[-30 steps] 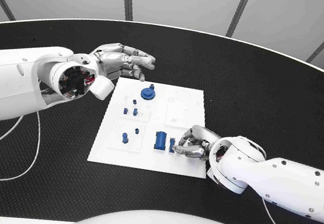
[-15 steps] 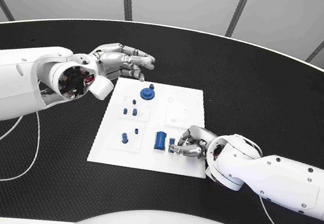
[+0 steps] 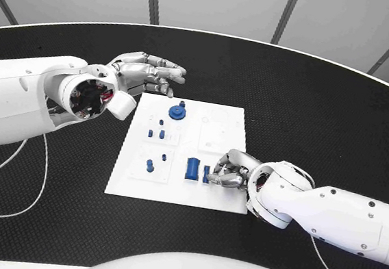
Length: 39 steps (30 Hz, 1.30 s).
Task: Assemble the parts on the task board
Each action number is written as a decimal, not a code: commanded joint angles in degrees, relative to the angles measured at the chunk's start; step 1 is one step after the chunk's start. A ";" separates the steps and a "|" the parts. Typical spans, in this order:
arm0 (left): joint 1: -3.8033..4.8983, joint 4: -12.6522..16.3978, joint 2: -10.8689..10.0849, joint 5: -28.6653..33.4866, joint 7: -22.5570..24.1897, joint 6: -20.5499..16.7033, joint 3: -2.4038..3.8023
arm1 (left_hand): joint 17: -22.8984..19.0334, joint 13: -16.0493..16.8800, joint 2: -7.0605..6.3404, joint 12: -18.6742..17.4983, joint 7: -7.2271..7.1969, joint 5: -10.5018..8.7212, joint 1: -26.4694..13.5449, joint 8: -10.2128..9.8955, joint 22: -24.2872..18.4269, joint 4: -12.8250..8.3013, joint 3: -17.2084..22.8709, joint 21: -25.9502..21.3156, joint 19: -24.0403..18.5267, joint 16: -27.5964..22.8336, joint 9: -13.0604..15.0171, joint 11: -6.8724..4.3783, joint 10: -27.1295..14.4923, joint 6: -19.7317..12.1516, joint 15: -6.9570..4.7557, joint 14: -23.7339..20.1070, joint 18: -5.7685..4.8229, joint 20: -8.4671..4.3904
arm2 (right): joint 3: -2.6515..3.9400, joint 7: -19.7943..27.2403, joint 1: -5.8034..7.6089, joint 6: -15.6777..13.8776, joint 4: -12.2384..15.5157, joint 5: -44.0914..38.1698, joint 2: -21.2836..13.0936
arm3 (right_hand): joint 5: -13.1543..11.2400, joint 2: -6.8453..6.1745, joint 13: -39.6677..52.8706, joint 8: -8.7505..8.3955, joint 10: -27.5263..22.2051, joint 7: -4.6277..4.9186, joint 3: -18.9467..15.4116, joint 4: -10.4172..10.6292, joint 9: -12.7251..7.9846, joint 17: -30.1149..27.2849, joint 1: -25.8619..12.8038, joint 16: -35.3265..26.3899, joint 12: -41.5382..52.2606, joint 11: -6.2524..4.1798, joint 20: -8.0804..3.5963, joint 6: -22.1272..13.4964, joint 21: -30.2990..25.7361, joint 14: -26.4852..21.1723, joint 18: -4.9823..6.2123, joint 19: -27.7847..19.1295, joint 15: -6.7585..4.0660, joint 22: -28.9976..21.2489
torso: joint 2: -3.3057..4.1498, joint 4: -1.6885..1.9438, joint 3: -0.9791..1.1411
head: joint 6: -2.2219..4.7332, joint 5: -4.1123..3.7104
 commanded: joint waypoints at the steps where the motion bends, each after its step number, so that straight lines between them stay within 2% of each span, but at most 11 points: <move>1: 0.00 0.00 0.01 0.00 -0.01 0.01 0.00 | 0.10 0.04 0.60 0.25 0.17 -0.27 0.15 0.29 -0.08 -0.12 -0.29 -0.24 0.00 -0.16 0.08 -0.05 -0.33 -0.16 -0.11 -0.39 0.37 0.27 | 0.01 0.57 0.00 -0.47 0.26 0.00 -0.08 | -0.56 -0.45 4.66 0.29 0.53 -0.35 -0.71 0.66 0.06 11.12 -1.30 0.16 0.40 0.08 -0.29 0.12 0.30 5.15 -1.10 0.85 -0.44 8.55 | -0.03 -0.01 0.05 | 0.01 0.03; 21: 0.00 0.01 0.03 0.00 0.00 0.05 0.00 | 0.14 0.04 0.68 0.29 0.17 -0.27 0.16 0.34 -0.10 -0.09 -0.28 -0.29 0.00 -0.19 0.09 -0.04 -0.35 -0.17 -0.10 -0.42 0.37 0.28 | 0.01 4.42 0.00 -4.83 2.69 0.00 -2.09 | -1.35 -0.82 4.76 0.46 0.65 -0.32 -1.72 1.84 -0.01 11.27 -2.61 0.23 0.49 0.12 -0.28 0.26 0.32 5.18 -1.12 0.90 -0.39 8.64 | -0.10 -0.02 -0.01 | 0.01 -0.14; 24: 0.00 -0.06 0.06 0.00 0.05 0.05 0.00 | 0.14 0.04 0.68 0.29 0.17 -0.27 0.16 0.34 -0.10 -0.09 -0.28 -0.29 0.00 -0.19 0.09 -0.04 -0.35 -0.17 -0.10 -0.42 0.37 0.28 | 0.00 8.32 0.00 -6.57 3.48 1.22 -3.42 | -1.38 -0.83 4.23 0.06 0.21 -0.17 -1.65 1.71 -0.19 11.06 -2.29 0.12 -0.29 0.21 -0.26 -0.44 -0.41 5.13 -1.01 0.76 -0.35 8.48 | -0.18 -0.11 -0.03 | 0.01 -0.08; 30: -0.01 -0.76 0.46 0.00 0.62 -0.36 0.00 | 0.17 0.03 0.67 0.30 0.18 -0.28 0.10 0.36 -0.12 -0.04 -0.32 -0.32 0.00 -0.20 0.09 -0.03 -0.36 -0.18 -0.09 -0.42 0.37 0.29 | 0.32 23.60 0.99 -9.80 4.30 11.24 -6.88 | -0.95 -0.80 2.72 -2.31 -1.57 1.28 -1.15 0.41 -1.39 8.46 0.17 -1.29 -2.76 1.41 0.39 -3.49 -6.23 4.48 -0.22 -0.66 0.59 7.05 | -0.67 -0.28 -0.17 | 0.01 -0.12; 31: -0.02 -0.94 0.54 0.01 0.79 -0.53 0.00 | 0.17 0.03 0.67 0.30 0.18 -0.28 0.10 0.36 -0.12 -0.04 -0.32 -0.32 0.00 -0.20 0.09 -0.03 -0.36 -0.18 -0.09 -0.42 0.37 0.29 | 0.35 25.91 1.34 -10.01 4.24 13.39 -7.35 | -1.00 -0.89 2.34 -2.62 -1.97 1.48 -1.20 0.24 -1.57 7.72 0.44 -1.70 -3.34 1.59 0.54 -3.73 -7.94 4.30 0.03 -1.07 0.74 6.60 | -0.85 -0.39 -0.16 | 0.01 -0.04; 32: -0.02 -1.21 0.66 0.01 1.03 -0.82 0.00 | 0.18 0.03 0.63 0.31 0.18 -0.28 0.00 0.36 -0.13 0.01 -0.38 -0.34 -0.01 -0.21 0.09 -0.02 -0.37 -0.20 -0.08 -0.43 0.36 0.30 | 0.38 28.64 1.80 -10.14 4.10 16.13 -7.93 | -1.28 -0.94 -1.60 -3.39 -5.58 2.17 -1.20 -0.12 -1.97 3.46 1.21 -4.32 -9.19 2.12 0.95 -4.44 -15.91 3.03 1.17 -3.21 1.25 4.37 | -1.01 -0.47 -0.18 | 0.01 0.02; 34: -0.03 -1.79 0.95 0.10 1.58 -1.62 -0.01 | 0.18 0.05 0.58 0.36 0.13 -0.28 -0.24 0.36 -0.17 0.18 -0.50 -0.43 -0.07 -0.27 0.08 -0.03 -0.31 -0.25 -0.04 -0.52 0.34 0.33 | 0.42 33.54 2.82 -9.91 3.55 21.47 -8.99 | -1.72 -1.04 -13.65 -4.60 -15.95 3.32 -0.86 -0.84 -2.36 -8.28 3.02 -13.06 -26.60 3.17 1.83 -6.16 -38.78 -1.16 4.22 -10.22 2.08 -3.03 | -1.58 -0.71 -0.34 | 0.01 0.05; 35: -0.04 -2.16 1.14 0.45 1.90 -2.07 -0.01 | 0.18 0.05 0.53 0.38 0.11 -0.28 -0.31 0.35 -0.20 0.24 -0.55 -0.49 -0.13 -0.34 0.08 -0.04 -0.29 -0.29 -0.03 -0.64 0.34 0.35 | 0.44 35.62 3.34 -9.63 3.14 24.06 -9.45 | -2.11 -1.19 -19.76 -5.11 -20.32 3.60 -0.73 -1.15 -2.49 -15.06 3.86 -19.11 -34.78 3.55 2.38 -6.85 -46.26 -3.74 5.00 -12.78 2.48 -6.47 | -1.78 -0.82 -0.39 | 0.01 0.01; 36: -0.04 -2.51 1.33 0.96 2.19 -2.46 -0.01 | 0.10 0.05 0.45 0.43 0.07 -0.28 -0.50 0.34 -0.36 0.41 -0.64 -0.83 -0.49 -0.72 0.06 -0.04 -0.26 -0.40 0.05 -1.28 0.30 0.43 | 0.45 37.15 3.79 -9.34 2.72 26.16 -9.78 | -2.63 -1.13 -21.21 -5.28 -20.92 3.91 -0.58 -1.20 -2.51 -19.44 4.29 -23.38 -36.36 3.79 2.68 -7.02 -47.70 -5.60 5.03 -13.53 2.75 -7.78 | -2.04 -0.95 -0.45 | 0.01 0.06; 37: -0.06 -2.87 1.52 1.55 2.51 -2.92 -0.01 | -0.04 0.05 0.41 0.45 0.06 -0.28 -0.51 0.33 -0.50 0.46 -0.64 -1.14 -0.85 -1.21 0.04 -0.04 -0.25 -0.48 0.11 -2.00 0.28 0.50 | 0.46 38.55 4.27 -9.05 2.21 28.27 -10.06 | -3.31 -1.38 -24.70 -6.03 -22.78 4.68 -0.14 -1.13 -2.79 -30.48 4.90 -34.79 -40.38 4.56 3.41 -7.99 -50.73 -10.81 4.99 -15.30 3.53 -10.61 | -2.40 -1.06 -0.54 | 0.01 0.15; 39: -0.15 -3.74 1.95 2.95 3.40 -4.18 -0.02 | -0.74 -0.02 0.27 0.41 0.16 -0.20 -0.44 0.27 -1.06 0.55 -0.54 -2.34 -2.25 -3.11 0.00 0.11 -0.34 -0.73 0.42 -4.45 0.17 0.75 | 0.48 41.37 5.19 -8.37 0.84 32.84 -10.44 | -3.35 -1.64 -28.15 -6.91 -23.87 5.17 0.35 -1.19 -3.32 -34.08 5.61 -40.59 -43.87 5.17 4.02 -8.80 -53.27 -12.82 5.04 -16.27 4.17 -13.38 | -2.91 -1.31 -0.68 | 0.01 0.37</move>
